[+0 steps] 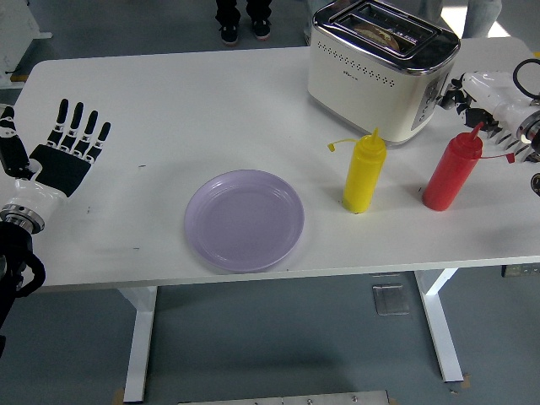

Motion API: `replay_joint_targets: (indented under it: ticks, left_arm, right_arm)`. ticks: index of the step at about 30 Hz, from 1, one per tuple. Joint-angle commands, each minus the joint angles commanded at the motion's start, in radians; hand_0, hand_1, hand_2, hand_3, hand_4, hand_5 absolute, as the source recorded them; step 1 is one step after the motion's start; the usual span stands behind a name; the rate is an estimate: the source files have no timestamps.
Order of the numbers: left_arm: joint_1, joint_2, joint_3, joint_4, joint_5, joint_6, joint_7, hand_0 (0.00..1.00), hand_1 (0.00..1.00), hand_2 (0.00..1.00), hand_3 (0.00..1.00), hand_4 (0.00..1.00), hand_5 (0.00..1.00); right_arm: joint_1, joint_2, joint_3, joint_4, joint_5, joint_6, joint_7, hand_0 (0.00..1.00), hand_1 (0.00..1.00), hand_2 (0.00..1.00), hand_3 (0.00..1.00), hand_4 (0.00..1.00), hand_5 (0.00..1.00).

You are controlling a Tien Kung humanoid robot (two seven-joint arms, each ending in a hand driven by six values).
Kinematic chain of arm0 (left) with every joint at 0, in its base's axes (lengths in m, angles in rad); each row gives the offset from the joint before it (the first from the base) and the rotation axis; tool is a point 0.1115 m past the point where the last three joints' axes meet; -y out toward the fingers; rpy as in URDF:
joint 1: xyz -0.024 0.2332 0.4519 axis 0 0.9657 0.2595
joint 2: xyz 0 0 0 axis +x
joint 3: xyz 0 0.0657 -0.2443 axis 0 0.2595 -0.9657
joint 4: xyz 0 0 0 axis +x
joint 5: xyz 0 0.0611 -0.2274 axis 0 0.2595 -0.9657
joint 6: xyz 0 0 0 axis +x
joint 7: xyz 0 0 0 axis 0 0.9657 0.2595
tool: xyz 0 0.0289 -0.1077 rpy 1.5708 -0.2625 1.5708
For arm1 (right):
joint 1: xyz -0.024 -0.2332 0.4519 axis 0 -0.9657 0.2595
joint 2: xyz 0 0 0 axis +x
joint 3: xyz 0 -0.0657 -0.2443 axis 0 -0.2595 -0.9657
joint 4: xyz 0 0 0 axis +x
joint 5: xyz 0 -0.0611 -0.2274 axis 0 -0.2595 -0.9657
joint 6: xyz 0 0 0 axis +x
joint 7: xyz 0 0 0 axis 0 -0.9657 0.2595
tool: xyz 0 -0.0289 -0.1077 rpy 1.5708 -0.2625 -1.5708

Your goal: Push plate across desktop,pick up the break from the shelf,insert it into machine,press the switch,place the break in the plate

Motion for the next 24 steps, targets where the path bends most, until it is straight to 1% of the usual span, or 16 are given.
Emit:
replay_joint_targets:
  ticks: [16,21,24]
  left_arm:
    - [-0.005,0.001,0.000,0.003,0.000,0.001,-0.002,0.800,0.746,0.703,0.699,0.817,0.998]
    - [-0.005,0.001,-0.001,0.004,0.000,0.001,-0.002,0.799,0.746,0.703,0.698,0.814,0.998]
    - [-0.005,0.000,-0.002,0.004,0.000,0.002,-0.002,0.799,0.746,0.702,0.699,0.815,0.998]
  right_arm:
    - [0.010,0.028,-0.065,-0.054,0.057,-0.032,0.020,0.480,0.475,0.616,0.530,0.002,0.002]
    - [0.010,0.031,-0.072,-0.056,0.066,-0.037,0.021,0.482,0.477,0.617,0.532,0.002,0.002]
    - [0.007,0.028,-0.060,-0.046,0.064,-0.035,0.019,0.485,0.480,0.618,0.532,0.002,0.002]
